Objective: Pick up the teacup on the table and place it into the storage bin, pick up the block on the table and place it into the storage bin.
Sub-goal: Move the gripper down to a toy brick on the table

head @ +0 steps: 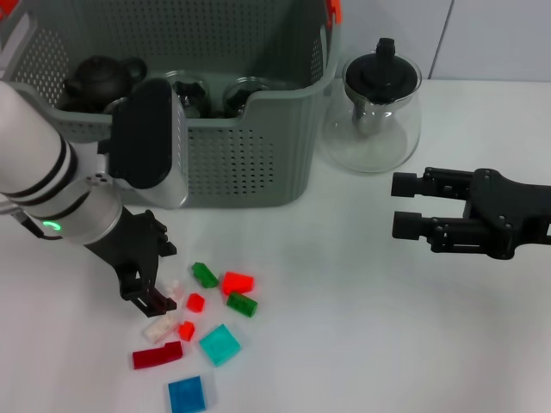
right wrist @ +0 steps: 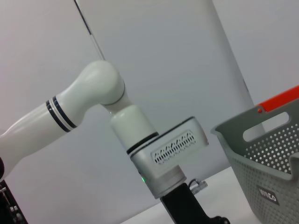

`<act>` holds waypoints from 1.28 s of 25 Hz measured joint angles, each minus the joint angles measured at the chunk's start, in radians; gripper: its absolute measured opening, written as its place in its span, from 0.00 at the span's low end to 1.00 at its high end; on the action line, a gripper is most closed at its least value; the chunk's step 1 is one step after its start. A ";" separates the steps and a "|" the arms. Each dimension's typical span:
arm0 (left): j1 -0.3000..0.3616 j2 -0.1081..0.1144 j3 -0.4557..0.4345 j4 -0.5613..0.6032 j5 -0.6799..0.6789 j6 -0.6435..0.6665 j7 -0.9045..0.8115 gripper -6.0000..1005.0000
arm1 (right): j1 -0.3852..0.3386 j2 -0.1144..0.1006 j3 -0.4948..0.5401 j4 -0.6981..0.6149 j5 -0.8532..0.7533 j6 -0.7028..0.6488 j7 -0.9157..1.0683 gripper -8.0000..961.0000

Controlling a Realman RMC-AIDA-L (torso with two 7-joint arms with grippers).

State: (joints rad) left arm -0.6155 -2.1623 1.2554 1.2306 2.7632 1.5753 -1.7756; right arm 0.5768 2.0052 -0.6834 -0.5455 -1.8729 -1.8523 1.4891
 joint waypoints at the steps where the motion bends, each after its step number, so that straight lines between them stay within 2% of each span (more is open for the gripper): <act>1: -0.005 0.000 0.001 -0.013 0.001 -0.006 0.001 0.75 | 0.000 0.000 0.002 0.002 0.000 0.000 -0.001 0.83; 21: -0.014 -0.001 0.004 -0.082 0.004 -0.056 0.021 0.64 | -0.002 0.000 0.010 0.002 0.000 0.002 -0.007 0.83; 23: -0.015 -0.001 0.004 -0.092 0.004 -0.061 0.022 0.40 | -0.002 0.000 0.010 0.002 0.000 0.002 -0.007 0.83; 32: -0.016 -0.004 0.004 -0.104 0.000 -0.071 0.022 0.39 | -0.002 0.000 0.010 0.002 0.000 0.007 -0.007 0.83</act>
State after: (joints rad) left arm -0.6317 -2.1658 1.2593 1.1264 2.7633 1.5047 -1.7536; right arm 0.5752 2.0049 -0.6734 -0.5430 -1.8732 -1.8452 1.4818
